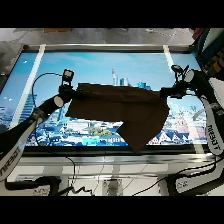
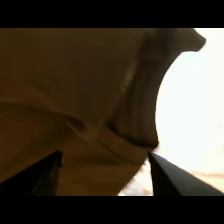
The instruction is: Fold the clothes and pants, and hang the long-sleeved shirts on hangers.
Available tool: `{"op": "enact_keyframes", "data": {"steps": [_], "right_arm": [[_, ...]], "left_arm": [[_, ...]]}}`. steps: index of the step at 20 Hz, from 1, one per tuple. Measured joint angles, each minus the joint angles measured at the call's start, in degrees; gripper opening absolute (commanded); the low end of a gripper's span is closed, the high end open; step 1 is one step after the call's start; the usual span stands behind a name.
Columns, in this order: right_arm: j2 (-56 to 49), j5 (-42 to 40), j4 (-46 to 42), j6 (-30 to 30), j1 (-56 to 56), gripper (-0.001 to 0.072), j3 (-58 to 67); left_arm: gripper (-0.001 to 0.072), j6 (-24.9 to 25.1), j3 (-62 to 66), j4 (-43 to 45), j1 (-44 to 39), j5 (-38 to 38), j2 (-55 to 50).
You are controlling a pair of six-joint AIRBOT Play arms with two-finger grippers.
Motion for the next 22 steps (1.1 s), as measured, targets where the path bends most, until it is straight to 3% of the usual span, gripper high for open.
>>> {"op": "enact_keyframes", "data": {"steps": [2, 3, 6, 8, 10, 13, 14, 15, 22], "right_arm": [[1.55, 5.38, -2.95, 0.0, -2.36, 0.0421, 0.17], [2.25, 8.59, -3.65, -0.02, -4.0, 0.0421, 0.13], [4.09, 17.4, -1.36, -0.02, -9.33, 0.042, -1.53], [5.62, 22.01, 3.26, -0.24, -12.85, 0.0332, -4.63], [7.93, 24.04, 7.61, -1.51, -15.37, 0.0324, -9.86], [12.55, 21.77, 12.85, -3.69, -17.55, 0.0341, -20.79], [13.99, 19.98, 15.04, -4.35, -17.92, 0.0391, -24.96], [15.32, 18.05, 17.62, -4.87, -18.08, 0.0393, -29.07], [18.43, 3.37, 34.01, -6.05, -12.72, 0.0377, -50.75]], "left_arm": [[0.0577, 0.0, 0.0, 0.17, 2.69, -7.52, 5.68], [0.0514, 0.0, 0.0, 0.2, 4.35, -11.06, 8.61], [0.0508, 0.0, 0.0, 0.17, 12.04, -21.88, 16.57], [0.0507, -0.33, 0.0, 0.17, 18.56, -28.96, 19.28], [0.0511, -0.81, 0.0, 0.15, 24.98, -35.8, 20.41], [0.0519, -2.6, -0.24, -0.44, 31.04, -41.88, 20.72], [0.0579, -3.08, -0.37, -0.96, 32.11, -43.1, 20.63], [0.0675, -3.48, -0.44, -1.36, 32.74, -44.02, 20.44], [0.0681, -4.37, -0.59, -4.37, 33.79, -50.1, 16.46]]}}
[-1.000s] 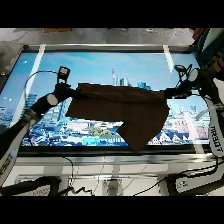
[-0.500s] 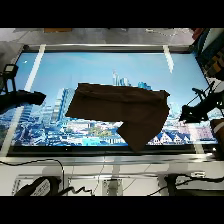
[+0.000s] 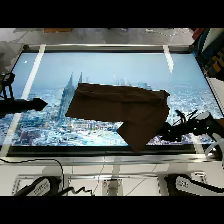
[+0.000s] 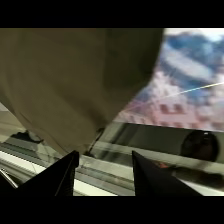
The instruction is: Fold the clothes and pants, and hang the long-sleeved shirts on hangers.
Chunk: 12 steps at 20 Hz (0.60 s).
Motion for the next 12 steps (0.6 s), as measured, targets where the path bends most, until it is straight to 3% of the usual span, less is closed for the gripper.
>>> {"op": "enact_keyframes", "data": {"steps": [2, 5, 11, 12], "right_arm": [[0.15, -4.11, 2.4, -0.11, 3.15, 0.0373, -3.32], [0.28, -8.55, 5.86, -0.15, 7.74, 0.025, -5.81], [2.14, -16.79, 8.61, -0.57, 13.46, 0.0179, -7.06], [3.26, -17.81, 8.17, -0.81, 13.77, 0.0094, -7.17]], "left_arm": [[0.068, -0.15, 0.0, -0.31, 0.07, -1.29, -1.22], [0.068, -0.15, 0.0, -0.59, 0.07, -2.29, -2.56], [0.068, -0.17, 0.0, -0.76, 0.07, -2.93, -6.23], [0.0679, -0.48, 0.0, -0.79, 0.07, -3.3, -7.1]]}}
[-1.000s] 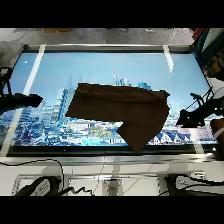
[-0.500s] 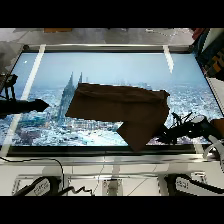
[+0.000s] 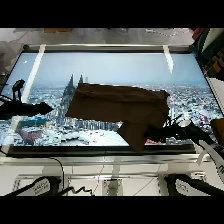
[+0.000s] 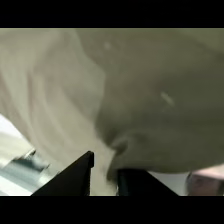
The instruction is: Fold the clothes and pants, and hang the long-sleeved shirts on hangers.
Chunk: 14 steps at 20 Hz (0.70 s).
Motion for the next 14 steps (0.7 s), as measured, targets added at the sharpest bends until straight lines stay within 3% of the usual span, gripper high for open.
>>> {"op": "enact_keyframes", "data": {"steps": [1, 6, 14], "right_arm": [[1.51, -0.79, -0.7, -0.22, 0.24, 0.0014, -0.07], [8.24, -1.57, -1.44, -0.59, 0.79, 0.0013, -0.11], [10.4, -0.5, -1.77, -0.72, 0.9, 0.0012, -0.11]], "left_arm": [[0.0679, -0.13, 0.0, 0.0, 0.0, -0.59, -0.87], [0.0677, -0.39, 0.0, -2.27, 0.0, -2.82, -5.77], [0.0676, -0.55, 0.02, -8.41, -0.17, -4.61, -13.11]]}}
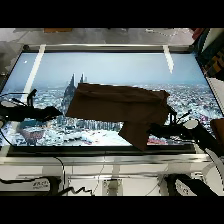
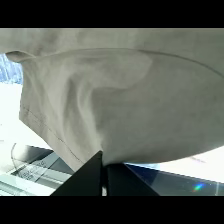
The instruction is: Fold the clothes and pants, and hang the long-sleeved shirts on hangers.
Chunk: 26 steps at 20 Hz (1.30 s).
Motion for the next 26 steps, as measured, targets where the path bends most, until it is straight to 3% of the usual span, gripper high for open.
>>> {"op": "enact_keyframes", "data": {"steps": [1, 4, 10, 12, 13, 14, 15, 19, 26], "right_arm": [[0.07, 0.09, -0.02, 0.0, 0.0, 0.0012, 0.0], [0.15, 0.17, -0.04, -0.02, 0.0, 0.0012, 0.0], [0.15, -0.48, -0.07, -0.02, 0.0, 0.0012, 0.0], [0.15, -0.52, -0.07, -0.02, 0.0, 0.0012, 0.0], [0.17, -0.55, -0.07, -0.02, 0.0, 0.0012, 0.0], [0.17, -0.55, -0.07, -0.02, 0.0, 0.0012, 0.0], [0.15, -0.57, -0.07, -0.02, 0.0, 0.0012, 0.0], [0.26, -0.59, -0.15, -0.22, 0.0, 0.0012, 0.42], [6.91, 3.06, -0.59, -2.67, 0.11, 0.0012, 1.31]], "left_arm": [[0.0674, 0.02, 0.0, -0.28, -0.22, 0.15, -0.94], [0.0542, 0.24, 0.0, -1.22, -1.44, 1.09, -3.39], [0.0535, 1.55, 0.02, -2.62, -6.99, 7.48, -6.19], [0.0391, 3.02, 0.02, -2.69, -9.05, 10.54, -6.49], [0.0259, 3.43, 0.0, -2.49, -9.99, 12.26, -6.6], [0.0063, 3.74, -0.02, -2.14, -10.78, 13.86, -6.69], [0.0018, 4.13, -0.04, -1.66, -11.43, 15.21, -6.75], [0.0015, 4.66, 0.17, -1.73, -12.15, 15.41, -6.14], [0.0014, 4.94, -3.32, 2.08, -11.61, 4.79, 4.79]]}}
